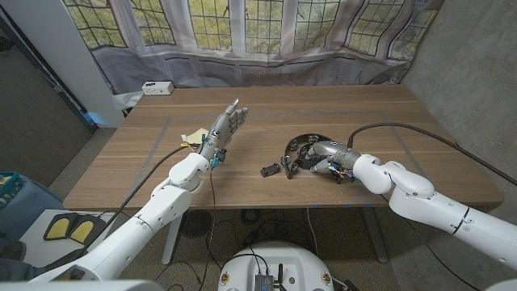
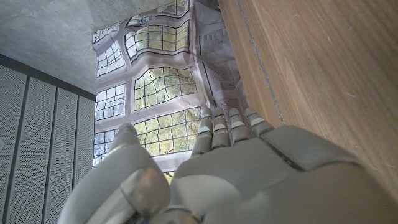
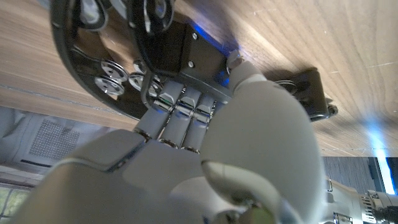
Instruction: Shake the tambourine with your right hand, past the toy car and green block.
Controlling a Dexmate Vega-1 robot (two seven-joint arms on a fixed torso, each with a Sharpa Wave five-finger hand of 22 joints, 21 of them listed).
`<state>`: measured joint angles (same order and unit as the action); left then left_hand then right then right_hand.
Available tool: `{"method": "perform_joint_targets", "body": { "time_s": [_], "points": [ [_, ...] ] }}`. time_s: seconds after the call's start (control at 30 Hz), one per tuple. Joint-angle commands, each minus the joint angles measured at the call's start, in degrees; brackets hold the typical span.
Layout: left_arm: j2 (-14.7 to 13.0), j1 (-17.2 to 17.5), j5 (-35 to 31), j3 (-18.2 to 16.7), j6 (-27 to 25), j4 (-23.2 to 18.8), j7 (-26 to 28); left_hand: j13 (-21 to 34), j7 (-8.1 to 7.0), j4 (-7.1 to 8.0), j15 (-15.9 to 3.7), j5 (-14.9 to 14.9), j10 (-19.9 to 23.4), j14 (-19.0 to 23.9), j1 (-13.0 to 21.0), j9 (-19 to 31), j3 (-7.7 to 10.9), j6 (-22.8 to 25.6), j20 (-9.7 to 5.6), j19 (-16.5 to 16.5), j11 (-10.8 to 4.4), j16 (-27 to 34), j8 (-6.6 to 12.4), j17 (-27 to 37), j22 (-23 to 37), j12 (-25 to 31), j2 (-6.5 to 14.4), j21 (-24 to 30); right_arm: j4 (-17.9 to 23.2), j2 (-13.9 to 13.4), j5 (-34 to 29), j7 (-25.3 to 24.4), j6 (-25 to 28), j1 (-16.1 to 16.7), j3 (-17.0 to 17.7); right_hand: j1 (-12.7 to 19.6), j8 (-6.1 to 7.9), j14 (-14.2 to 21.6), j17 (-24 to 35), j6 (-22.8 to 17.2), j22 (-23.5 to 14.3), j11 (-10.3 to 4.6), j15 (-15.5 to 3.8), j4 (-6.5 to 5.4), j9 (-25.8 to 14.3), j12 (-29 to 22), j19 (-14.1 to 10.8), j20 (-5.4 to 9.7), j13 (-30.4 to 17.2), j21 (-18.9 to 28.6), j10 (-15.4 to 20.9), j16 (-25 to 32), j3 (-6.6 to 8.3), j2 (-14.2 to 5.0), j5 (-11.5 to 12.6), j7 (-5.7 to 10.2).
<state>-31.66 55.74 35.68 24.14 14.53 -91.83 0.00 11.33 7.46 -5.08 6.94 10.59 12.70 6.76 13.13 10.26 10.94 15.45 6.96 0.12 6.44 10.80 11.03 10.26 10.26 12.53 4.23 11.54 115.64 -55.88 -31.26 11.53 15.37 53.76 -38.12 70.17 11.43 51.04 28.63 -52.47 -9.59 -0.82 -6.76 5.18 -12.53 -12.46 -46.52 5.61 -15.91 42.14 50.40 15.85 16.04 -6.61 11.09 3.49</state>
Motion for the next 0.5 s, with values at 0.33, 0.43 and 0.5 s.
{"method": "perform_joint_targets", "body": {
  "time_s": [0.33, 0.43, 0.5],
  "points": [
    [0.3, -0.3, 0.2, 0.0, 0.1, 0.8, -0.2, 0.1, 0.02, -0.28, 0.14, 0.0, 0.4, 0.2, -0.3, 0.1, 0.21, 0.8, 0.44, -0.2, -0.03, 0.1, -0.03, 0.1, 0.1, -0.1, 0.2, -0.2, 1.9, 0.1, -5.1, 6.2, 4.4, -1.9, -1.8, -6.1, -0.86, -4.2, -2.4, 5.2, -0.1, 0.27, -0.25, -0.73, 0.3, 1.0, 3.3, -0.50, 0.2, -2.0, -4.0, -2.7, -1.35, 2.14, -0.5, -0.26],
    [0.3, -0.4, 0.1, 0.0, 0.1, 0.9, -0.2, 0.1, 0.01, -0.28, 0.15, 0.0, 0.4, 0.2, -0.3, 0.1, 0.21, 0.8, 0.46, -0.2, -0.17, 0.1, -0.03, 0.1, 0.1, -0.1, 0.2, -0.2, 2.4, 0.0, -6.0, 6.9, 5.1, -2.0, -2.0, -6.9, -0.88, -5.5, -2.7, 6.5, -0.1, -0.08, 0.56, -0.68, 0.4, 1.4, 3.8, -0.77, 0.2, -2.5, -5.8, -3.3, -1.44, 2.39, -0.6, -0.22],
    [0.4, -0.5, 0.2, 0.0, 0.1, 0.9, -0.3, 0.1, 0.00, -0.29, 0.15, 0.0, 0.4, 0.2, -0.3, 0.1, 0.22, 0.8, 0.50, -0.3, -0.13, 0.0, -0.04, 0.1, 0.1, 0.0, 0.2, -0.2, 2.8, -0.1, -6.9, 7.3, 5.6, -2.0, -2.1, -7.6, -1.16, -6.4, -2.8, 8.3, -0.1, -0.23, 0.51, -0.74, 0.4, 1.6, 4.3, -0.90, 0.3, -2.9, -7.0, -3.7, -1.62, 2.69, -0.7, 0.00]
  ]
}}
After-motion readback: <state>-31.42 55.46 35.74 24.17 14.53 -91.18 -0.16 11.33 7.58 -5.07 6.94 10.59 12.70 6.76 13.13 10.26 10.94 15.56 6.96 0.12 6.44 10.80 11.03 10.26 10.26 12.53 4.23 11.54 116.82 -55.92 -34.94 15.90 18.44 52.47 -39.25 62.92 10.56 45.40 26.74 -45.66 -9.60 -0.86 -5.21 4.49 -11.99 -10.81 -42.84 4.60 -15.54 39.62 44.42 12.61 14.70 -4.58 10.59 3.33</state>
